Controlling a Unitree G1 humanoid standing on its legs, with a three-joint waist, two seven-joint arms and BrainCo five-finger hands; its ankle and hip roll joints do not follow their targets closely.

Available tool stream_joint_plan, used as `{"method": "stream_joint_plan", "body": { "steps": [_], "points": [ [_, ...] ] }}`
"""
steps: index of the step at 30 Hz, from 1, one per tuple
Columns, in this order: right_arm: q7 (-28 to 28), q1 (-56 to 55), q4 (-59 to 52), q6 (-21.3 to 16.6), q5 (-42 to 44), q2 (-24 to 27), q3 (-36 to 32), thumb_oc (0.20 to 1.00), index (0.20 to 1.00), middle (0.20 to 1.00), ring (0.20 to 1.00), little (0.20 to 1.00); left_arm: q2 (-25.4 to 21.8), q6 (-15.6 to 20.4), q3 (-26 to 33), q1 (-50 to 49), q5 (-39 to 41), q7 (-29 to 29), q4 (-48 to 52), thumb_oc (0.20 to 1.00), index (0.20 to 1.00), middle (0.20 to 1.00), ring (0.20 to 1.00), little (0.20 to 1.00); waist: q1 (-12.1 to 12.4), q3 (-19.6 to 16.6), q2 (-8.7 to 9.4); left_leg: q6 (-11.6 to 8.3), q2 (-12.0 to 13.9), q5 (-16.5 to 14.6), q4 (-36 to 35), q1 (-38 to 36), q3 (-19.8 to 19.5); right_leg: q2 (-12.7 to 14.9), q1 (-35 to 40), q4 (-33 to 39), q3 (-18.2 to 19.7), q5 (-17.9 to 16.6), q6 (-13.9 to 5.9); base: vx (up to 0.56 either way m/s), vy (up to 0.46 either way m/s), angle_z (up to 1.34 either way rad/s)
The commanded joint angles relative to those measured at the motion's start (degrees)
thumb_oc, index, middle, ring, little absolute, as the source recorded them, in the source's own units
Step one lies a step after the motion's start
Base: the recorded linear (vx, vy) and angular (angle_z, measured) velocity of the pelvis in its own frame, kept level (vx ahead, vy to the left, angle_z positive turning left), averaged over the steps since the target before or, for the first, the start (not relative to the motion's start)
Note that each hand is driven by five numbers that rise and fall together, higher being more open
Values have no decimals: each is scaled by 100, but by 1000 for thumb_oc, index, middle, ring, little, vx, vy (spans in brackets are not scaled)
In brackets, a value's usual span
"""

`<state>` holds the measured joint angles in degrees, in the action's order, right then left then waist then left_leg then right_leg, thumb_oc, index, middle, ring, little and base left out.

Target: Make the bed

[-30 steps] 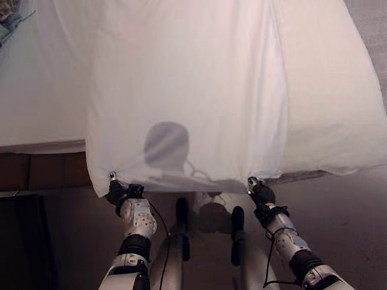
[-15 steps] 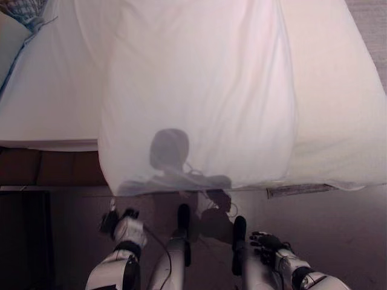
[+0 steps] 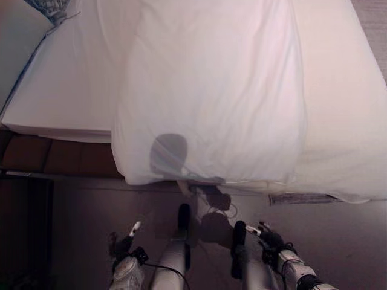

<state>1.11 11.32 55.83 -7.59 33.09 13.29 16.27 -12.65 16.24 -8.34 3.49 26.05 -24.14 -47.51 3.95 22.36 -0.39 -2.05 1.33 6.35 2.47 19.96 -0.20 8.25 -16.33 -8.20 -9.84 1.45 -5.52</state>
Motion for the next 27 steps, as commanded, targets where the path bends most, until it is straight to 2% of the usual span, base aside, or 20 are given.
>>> {"method": "stream_joint_plan", "body": {
  "steps": [1,2,3,5,6,7,9,13,16,18,21,22,27],
  "points": [
    [-388,-269,-1123,-360,-172,306,201,1000,1000,1000,1000,1000,-559,334,-253,-89,-545,1474,575,1000,1000,1000,1000,1000,58,55,192,1,-202,-378,336,113,91,178,-173,371,97,-518,-276,7,-1,-3],
    [-820,-311,-1614,-404,-130,531,350,1000,1000,1000,1000,1000,-931,405,-683,-84,-431,2512,1038,1000,1000,1000,1000,1000,22,50,178,-5,-193,-380,337,136,98,177,-200,376,111,-507,-283,0,0,0],
    [-998,-287,-1746,-374,-92,640,422,1000,1000,1000,1000,1000,-1025,340,-785,-54,-24,3009,1172,1000,1000,1000,1000,1000,4,23,177,-3,-197,-379,336,163,103,178,-239,371,122,-508,-282,0,0,0],
    [-1474,-41,-1899,-349,-140,911,706,1000,1000,1000,1000,1000,-1389,240,-1294,233,246,3914,1661,1000,1000,1000,1000,1000,-37,17,167,-1,-201,-398,351,188,112,174,-306,336,160,-505,-278,0,0,0],
    [-1560,48,-1928,-301,-142,974,811,1000,1000,1000,1000,1000,-1460,111,-1413,329,462,4155,1818,1000,1000,1000,1000,1000,-52,4,164,3,-205,-399,368,224,115,176,-351,323,165,-510,-273,0,0,0],
    [-1560,49,-1927,-301,-142,974,811,1000,1000,1000,1000,1000,-1461,110,-1413,329,464,4156,1819,1000,1000,1000,1000,1000,-52,4,165,3,-205,-400,370,225,116,176,-352,321,166,-509,-273,-32,19,-2],
    [-1914,716,-1852,-310,-101,1118,1243,1000,1000,1000,1000,1000,-1905,60,-2217,1242,396,4596,2409,1000,1000,1000,1000,1000,-93,65,138,-4,-201,-422,477,321,166,175,-485,204,216,-494,-249,-64,24,-4],
    [-1863,1791,-1583,-252,5,835,1551,1000,1000,1000,1000,1000,-1562,66,-2635,2706,485,4517,1941,1000,1000,1000,1000,1000,-175,227,142,-24,-193,-434,802,739,241,125,-980,-102,349,-476,-205,-105,16,-13],
    [-1845,2091,-1460,-206,51,742,1627,1000,1000,1000,1000,1000,-1457,65,-2683,3055,504,4474,1774,1000,1000,1000,1000,1000,-184,286,157,-29,-188,-446,936,904,248,106,-1164,-243,380,-461,-190,-92,-2,-8],
    [-1750,2834,-1149,-159,109,692,1710,1000,1000,1000,1000,1000,-1171,158,-2655,3762,443,4161,1221,1000,1000,1000,1000,1000,-226,401,162,-49,-190,-497,1318,1324,271,85,-1637,-672,444,-382,-161,-110,9,-4],
    [-1650,3282,-886,-155,218,646,1696,1000,1000,1000,1000,1000,-1074,219,-2686,4199,386,3984,953,1000,1000,1000,1000,1000,-252,451,162,-80,-179,-529,1615,1683,306,86,-1996,-1005,468,-319,-138,-106,13,2],
    [-1554,3708,-682,-136,336,617,1663,1000,1000,1000,1000,1000,-1021,322,-2583,4507,259,3683,732,1000,1000,1000,1000,1000,-272,482,148,-62,-175,-609,1871,1978,299,93,-2366,-1358,535,-227,-122,-71,25,11],
    [-1166,4720,-313,-176,517,561,1658,1000,1000,1000,1000,1000,-1165,504,-2421,5364,-328,2624,179,1000,1000,1000,1000,1000,-293,580,213,-111,-104,-796,2599,2769,400,141,-3189,-2115,613,-74,-83,-62,20,5]
  ]
}}
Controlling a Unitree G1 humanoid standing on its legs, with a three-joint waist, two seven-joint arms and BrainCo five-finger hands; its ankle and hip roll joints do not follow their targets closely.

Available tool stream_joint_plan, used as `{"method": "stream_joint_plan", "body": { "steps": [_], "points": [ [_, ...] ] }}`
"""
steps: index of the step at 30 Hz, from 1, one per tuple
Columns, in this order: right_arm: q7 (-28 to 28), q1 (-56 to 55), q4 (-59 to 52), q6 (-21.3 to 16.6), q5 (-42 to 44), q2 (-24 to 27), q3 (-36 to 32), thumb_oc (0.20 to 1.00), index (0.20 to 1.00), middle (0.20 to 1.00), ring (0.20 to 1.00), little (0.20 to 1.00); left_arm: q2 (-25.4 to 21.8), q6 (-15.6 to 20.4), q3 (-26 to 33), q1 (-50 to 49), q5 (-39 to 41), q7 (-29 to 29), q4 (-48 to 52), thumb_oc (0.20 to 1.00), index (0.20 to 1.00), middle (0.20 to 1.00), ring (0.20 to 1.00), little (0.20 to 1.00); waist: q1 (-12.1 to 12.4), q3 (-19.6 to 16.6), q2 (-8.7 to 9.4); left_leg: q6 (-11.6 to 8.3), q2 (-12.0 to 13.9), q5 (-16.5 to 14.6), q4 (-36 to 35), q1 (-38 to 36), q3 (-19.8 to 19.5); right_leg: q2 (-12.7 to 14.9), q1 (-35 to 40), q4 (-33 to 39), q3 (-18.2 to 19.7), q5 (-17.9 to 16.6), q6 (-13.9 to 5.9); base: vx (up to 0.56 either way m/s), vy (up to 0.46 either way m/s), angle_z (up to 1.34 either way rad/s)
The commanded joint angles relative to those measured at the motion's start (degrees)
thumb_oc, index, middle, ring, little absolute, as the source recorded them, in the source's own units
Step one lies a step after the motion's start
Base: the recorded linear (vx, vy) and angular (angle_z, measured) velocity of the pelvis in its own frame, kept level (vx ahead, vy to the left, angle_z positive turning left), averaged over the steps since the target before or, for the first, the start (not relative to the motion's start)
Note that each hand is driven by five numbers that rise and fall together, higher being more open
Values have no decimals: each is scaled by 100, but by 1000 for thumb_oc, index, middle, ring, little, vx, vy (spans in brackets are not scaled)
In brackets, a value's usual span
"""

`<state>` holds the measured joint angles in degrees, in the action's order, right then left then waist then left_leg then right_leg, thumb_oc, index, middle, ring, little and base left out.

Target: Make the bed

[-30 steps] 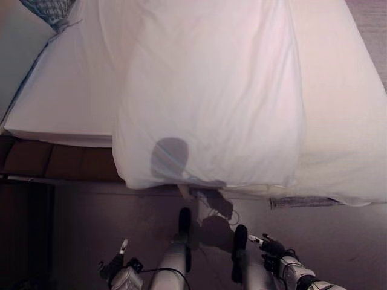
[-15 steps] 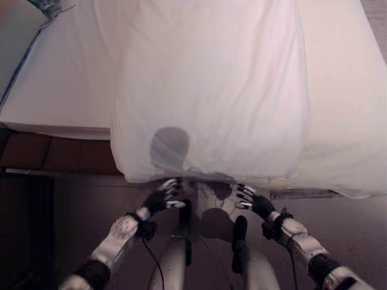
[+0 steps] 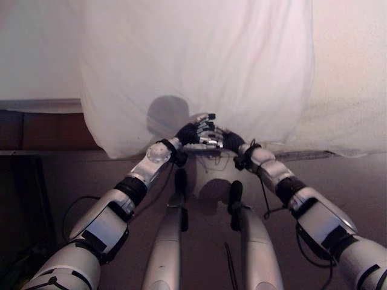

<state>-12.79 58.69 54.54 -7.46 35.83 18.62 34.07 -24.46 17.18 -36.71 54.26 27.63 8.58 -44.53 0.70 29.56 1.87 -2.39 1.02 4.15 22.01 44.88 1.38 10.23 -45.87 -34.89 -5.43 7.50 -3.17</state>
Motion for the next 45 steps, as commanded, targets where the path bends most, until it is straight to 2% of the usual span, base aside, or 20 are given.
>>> {"method": "stream_joint_plan", "body": {
  "steps": [1,3,5,7,15,22,24,27,28,29,32,34,36,39,41,42,43,44,45],
  "points": [
    [307,163,-85,-206,292,9,-124,1000,1000,1000,1000,1000,-8,439,389,445,-630,-874,-192,1000,1000,1000,1000,1000,24,-113,0,-82,-50,-602,740,367,274,-57,-346,462,195,-673,-314,-25,35,-4],
    [504,522,158,-249,562,-68,-181,1000,1000,1000,1000,1000,-96,469,435,746,-871,-1338,-470,1000,1000,1000,1000,1000,37,-89,39,-80,-32,-667,963,588,291,-53,-547,312,241,-617,-296,-10,28,-7],
    [556,668,270,-263,627,-110,-154,1000,1000,1000,1000,1000,-84,484,431,897,-903,-1469,-642,1000,1000,1000,1000,1000,40,-69,71,-102,-47,-668,1059,649,296,-44,-576,257,224,-606,-285,-9,12,-8],
    [709,1129,556,-259,909,-150,-220,1000,1000,1000,1000,1000,-164,506,607,1174,-619,-1685,-950,1000,1000,1000,1000,1000,53,-10,94,-38,-70,-774,1285,780,288,-34,-725,28,281,-550,-278,0,41,-6],
    [1148,2077,1696,-151,1049,-27,-365,1000,1000,1000,1000,1000,-578,429,615,1742,-554,-1927,-1701,1000,1000,1000,1000,1000,104,23,147,-36,-67,-837,1300,723,321,-8,-621,116,233,-496,-294,3,9,-1],
    [1734,2180,2416,-59,725,678,-787,1000,1000,1000,1000,1000,-1000,396,938,1675,-282,-2130,-2054,1000,1000,1000,1000,1000,163,14,110,-49,-93,-850,1206,486,322,75,-309,267,97,-478,-328,19,6,4],
    [2119,2096,2693,-19,587,1038,-1054,1000,1000,1000,1000,1000,-1282,315,1111,1448,-361,-2331,-2212,1000,1000,1000,1000,1000,202,-4,71,-48,-83,-851,989,232,353,111,-51,472,27,-487,-358,32,24,7],
    [2327,1926,2694,-21,550,1194,-1253,1000,1000,1000,1000,1000,-1401,262,1308,1193,-351,-2436,-2252,1000,1000,1000,1000,1000,207,-20,57,-39,-113,-763,725,45,364,106,128,701,4,-586,-374,25,11,1],
    [2438,1726,2816,56,469,1466,-1446,1000,1000,1000,1000,1000,-1627,154,1488,880,-469,-2466,-2428,1000,1000,1000,1000,1000,245,-53,37,-65,-123,-742,548,-134,382,110,361,957,-55,-624,-394,30,2,-4],
    [2440,1715,2808,57,465,1463,-1447,1000,1000,1000,1000,1000,-1627,152,1495,864,-475,-2470,-2417,1000,1000,1000,1000,1000,236,-53,32,-61,-130,-691,490,-159,375,111,395,1023,-68,-675,-392,71,-8,-2],
    [2602,1163,3008,177,467,1753,-1914,1000,1000,1000,1000,1000,-1783,-33,2140,130,-456,-2552,-2716,1000,1000,1000,1000,1000,292,-168,-5,-76,-177,-507,-83,-606,339,102,918,1682,-148,-908,-451,70,-18,1],
    [2609,1134,2990,179,461,1746,-1913,1000,1000,1000,1000,1000,-1780,-35,2156,89,-461,-2555,-2695,1000,1000,1000,1000,1000,280,-160,-13,-77,-181,-484,-139,-668,332,100,989,1746,-163,-935,-453,31,-15,0],
    [2684,462,3056,243,454,1733,-2321,1000,1000,1000,1000,1000,-1680,-158,2688,-550,-429,-2673,-2900,1000,1000,1000,1000,1000,332,-258,-34,-92,-221,-345,-543,-1110,265,79,1463,2117,-197,-1036,-469,112,-69,0],
    [2661,-251,2947,207,474,1564,-2637,1000,1000,1000,1000,1000,-1376,-226,2965,-1142,-390,-2664,-2917,1000,1000,1000,1000,1000,349,-408,-59,-72,-268,-231,-954,-1608,146,56,1988,2442,-279,-1082,-460,122,-72,7],
    [2437,-1128,2686,75,398,1071,-2766,1000,1000,1000,1000,1000,-927,-228,3026,-1746,-508,-2473,-2911,1000,1000,1000,1000,1000,362,-627,-71,-49,-238,-75,-1476,-2130,75,-10,2421,2699,-303,-1127,-463,121,-60,22],
    [2451,-1198,2644,75,391,1057,-2770,1000,1000,1000,1000,1000,-919,-231,3023,-1802,-515,-2479,-2886,1000,1000,1000,1000,1000,358,-621,-74,-52,-241,-41,-1563,-2230,67,-14,2515,2766,-318,-1149,-463,163,-107,11],
    [2286,-1715,2449,-45,357,715,-2825,1000,1000,1000,1000,1000,-640,-207,3005,-2220,-540,-2178,-2881,1000,1000,1000,1000,1000,343,-795,-30,-65,-181,51,-1877,-2563,31,-89,2809,2965,-327,-1176,-486,81,-62,2],
    [2298,-1752,2423,-43,352,704,-2826,1000,1000,1000,1000,1000,-640,-207,3002,-2249,-541,-2179,-2868,1000,1000,1000,1000,1000,340,-811,-28,-65,-183,93,-1933,-2591,27,-92,2834,3011,-334,-1210,-484,121,-131,-4],
    [2228,-2234,2343,-129,115,407,-2798,1000,1000,1000,1000,1000,-261,-232,2859,-2605,-684,-1840,-2898,1000,1000,1000,1000,1000,307,-1015,1,-112,-127,233,-2217,-2843,1,-142,3046,3212,-335,-1279,-490,80,-86,0]
  ]
}}
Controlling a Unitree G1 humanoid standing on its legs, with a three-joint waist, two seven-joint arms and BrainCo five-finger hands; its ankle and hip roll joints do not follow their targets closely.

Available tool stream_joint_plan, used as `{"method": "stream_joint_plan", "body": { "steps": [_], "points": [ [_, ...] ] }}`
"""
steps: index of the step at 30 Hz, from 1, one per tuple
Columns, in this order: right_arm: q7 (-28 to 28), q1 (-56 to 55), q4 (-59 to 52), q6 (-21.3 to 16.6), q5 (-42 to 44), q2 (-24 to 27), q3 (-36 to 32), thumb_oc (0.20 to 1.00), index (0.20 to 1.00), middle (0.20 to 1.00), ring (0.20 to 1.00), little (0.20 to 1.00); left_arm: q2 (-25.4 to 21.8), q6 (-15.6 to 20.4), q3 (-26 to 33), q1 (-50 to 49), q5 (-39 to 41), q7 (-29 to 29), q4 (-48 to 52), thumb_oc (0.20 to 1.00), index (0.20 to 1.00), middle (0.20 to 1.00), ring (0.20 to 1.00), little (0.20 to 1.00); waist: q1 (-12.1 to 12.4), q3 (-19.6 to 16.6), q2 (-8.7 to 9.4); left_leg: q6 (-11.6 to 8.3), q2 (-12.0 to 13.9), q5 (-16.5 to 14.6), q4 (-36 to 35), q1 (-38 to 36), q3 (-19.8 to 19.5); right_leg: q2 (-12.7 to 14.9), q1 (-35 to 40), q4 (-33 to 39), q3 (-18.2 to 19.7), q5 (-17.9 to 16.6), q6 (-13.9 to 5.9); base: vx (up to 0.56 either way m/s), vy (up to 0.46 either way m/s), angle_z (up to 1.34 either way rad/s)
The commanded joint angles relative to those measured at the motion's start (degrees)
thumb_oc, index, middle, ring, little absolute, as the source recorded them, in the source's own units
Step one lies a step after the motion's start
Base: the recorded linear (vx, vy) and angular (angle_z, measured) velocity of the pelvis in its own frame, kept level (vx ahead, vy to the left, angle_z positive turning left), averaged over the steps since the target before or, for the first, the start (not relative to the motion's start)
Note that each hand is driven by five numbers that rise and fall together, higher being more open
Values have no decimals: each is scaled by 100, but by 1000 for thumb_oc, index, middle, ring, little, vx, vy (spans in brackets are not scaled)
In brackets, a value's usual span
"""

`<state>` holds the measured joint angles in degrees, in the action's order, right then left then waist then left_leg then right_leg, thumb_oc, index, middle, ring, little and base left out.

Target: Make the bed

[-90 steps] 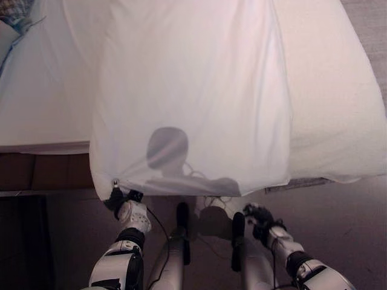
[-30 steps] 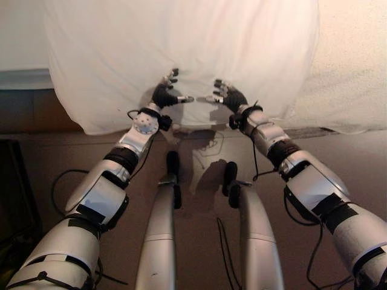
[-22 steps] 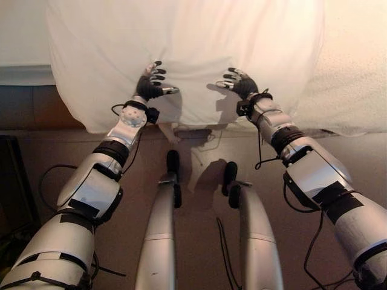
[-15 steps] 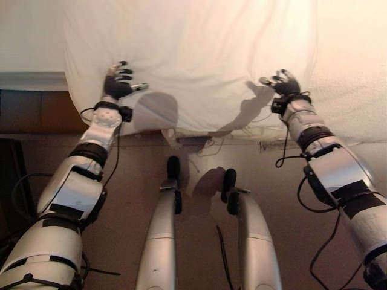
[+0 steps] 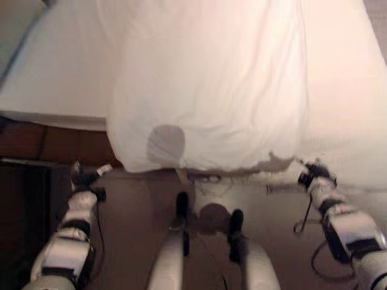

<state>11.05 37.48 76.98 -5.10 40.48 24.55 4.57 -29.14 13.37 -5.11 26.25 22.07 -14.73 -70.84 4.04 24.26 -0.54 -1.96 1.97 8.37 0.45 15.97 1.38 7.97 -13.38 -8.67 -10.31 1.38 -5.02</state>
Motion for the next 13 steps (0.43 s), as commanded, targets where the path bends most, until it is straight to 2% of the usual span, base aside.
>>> {"method": "stream_joint_plan", "body": {
  "steps": [1,4,6,7,9,13],
  "points": [
    [-192,-363,65,-391,-395,-306,131,1000,1000,1000,1000,1000,348,132,-294,15,-175,588,-275,1000,1000,1000,1000,1000,-42,-612,236,-146,-207,-165,-224,-97,-25,65,-101,674,163,-670,-303,106,-117,0],
    [-170,-1011,-38,-470,-670,-673,111,1000,1000,1000,1000,1000,956,-81,-410,-453,-182,974,-436,1000,1000,1000,1000,1000,-111,-937,196,-202,-104,-64,-531,-482,-55,-27,224,863,183,-678,-282,73,-70,-1],
    [-155,-1432,-250,-602,-1399,-839,384,1000,1000,1000,1000,1000,1383,-195,-640,-719,-461,1201,-528,1000,1000,1000,1000,1000,-187,-1141,157,-204,-56,-101,-500,-682,-32,-70,445,953,235,-677,-264,32,-43,1],
    [-154,-1432,-251,-602,-1399,-839,384,1000,1000,1000,1000,1000,1383,-195,-640,-719,-461,1201,-527,1000,1000,1000,1000,1000,-187,-1140,157,-204,-56,-101,-500,-684,-32,-70,447,954,234,-678,-264,72,-8,2],
    [-516,-1976,-326,-545,-1759,-972,522,1000,1000,1000,1000,1000,1829,-359,-962,-1006,-824,1527,-599,1000,1000,1000,1000,1000,-302,-1488,86,-218,20,-193,-508,-1060,35,-114,829,1139,293,-649,-238,140,-2,-3],
    [-953,-2505,-359,-431,-2129,-1214,834,1000,1000,1000,1000,1000,2166,-446,-1204,-1300,-961,1831,-578,1000,1000,1000,1000,1000,-364,-1853,63,-227,127,-347,-545,-1545,108,-167,1305,1229,288,-521,-197,139,-34,-16]
  ]
}}
